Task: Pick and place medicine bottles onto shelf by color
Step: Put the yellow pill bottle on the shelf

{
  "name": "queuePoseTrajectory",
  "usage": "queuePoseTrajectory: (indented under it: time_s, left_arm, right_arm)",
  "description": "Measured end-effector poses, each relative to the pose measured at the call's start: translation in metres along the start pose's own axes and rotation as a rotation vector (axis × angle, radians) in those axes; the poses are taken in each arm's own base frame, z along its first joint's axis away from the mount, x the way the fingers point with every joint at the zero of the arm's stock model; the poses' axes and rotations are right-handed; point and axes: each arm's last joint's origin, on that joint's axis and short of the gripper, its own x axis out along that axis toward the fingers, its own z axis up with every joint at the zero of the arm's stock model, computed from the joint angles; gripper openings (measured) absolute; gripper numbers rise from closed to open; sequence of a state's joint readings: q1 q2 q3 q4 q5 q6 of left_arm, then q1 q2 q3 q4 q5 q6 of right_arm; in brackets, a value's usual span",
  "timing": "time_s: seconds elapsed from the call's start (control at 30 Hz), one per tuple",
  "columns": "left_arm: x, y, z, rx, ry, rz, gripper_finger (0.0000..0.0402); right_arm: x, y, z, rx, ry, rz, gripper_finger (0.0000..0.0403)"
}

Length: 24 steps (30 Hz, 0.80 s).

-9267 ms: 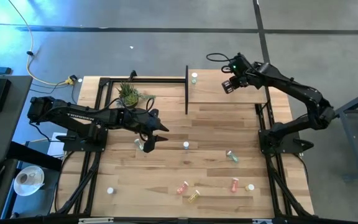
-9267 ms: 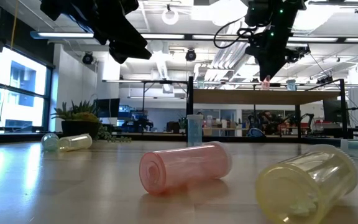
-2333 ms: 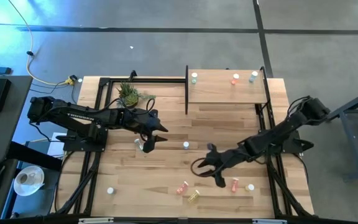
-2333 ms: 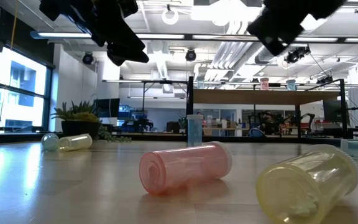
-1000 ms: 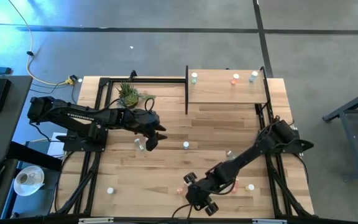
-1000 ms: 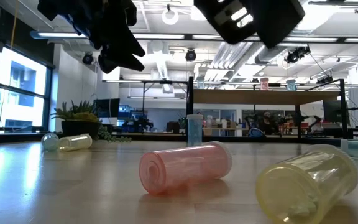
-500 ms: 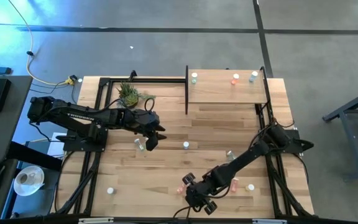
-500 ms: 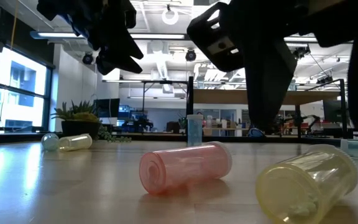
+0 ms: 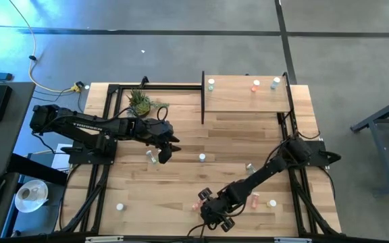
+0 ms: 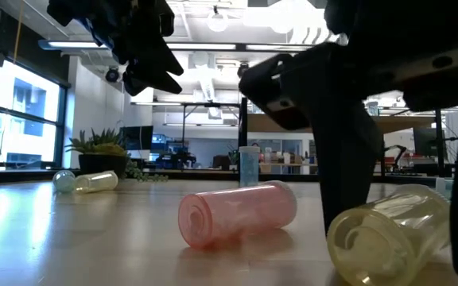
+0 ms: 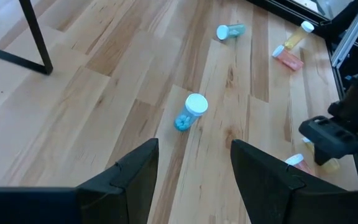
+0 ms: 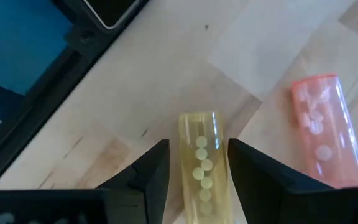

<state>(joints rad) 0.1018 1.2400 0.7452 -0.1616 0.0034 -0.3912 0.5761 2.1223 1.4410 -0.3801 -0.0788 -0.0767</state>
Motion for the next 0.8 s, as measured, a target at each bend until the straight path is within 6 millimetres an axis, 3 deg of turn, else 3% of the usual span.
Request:
queuePoseTrajectory:
  time_s: [0.27,0.57,0.8]
  left_arm:
    - [0.0,0.0001,0.0,0.0,0.0,0.0,0.0192]
    - [0.0,0.0001,-0.0001,0.0,0.001,0.001,0.0192]
    - [0.0,0.0002,-0.0009,-0.006,0.011,-0.004,0.0192]
  right_arm:
    - [0.0002,0.0001,-0.0005,0.028,0.005,0.0,0.0149]
    - [0.0001,0.0002,-0.0021,0.029,0.022,0.001,0.0085]
    - [-0.0008,0.0003,-0.0022,0.042,0.03,0.001,0.008]
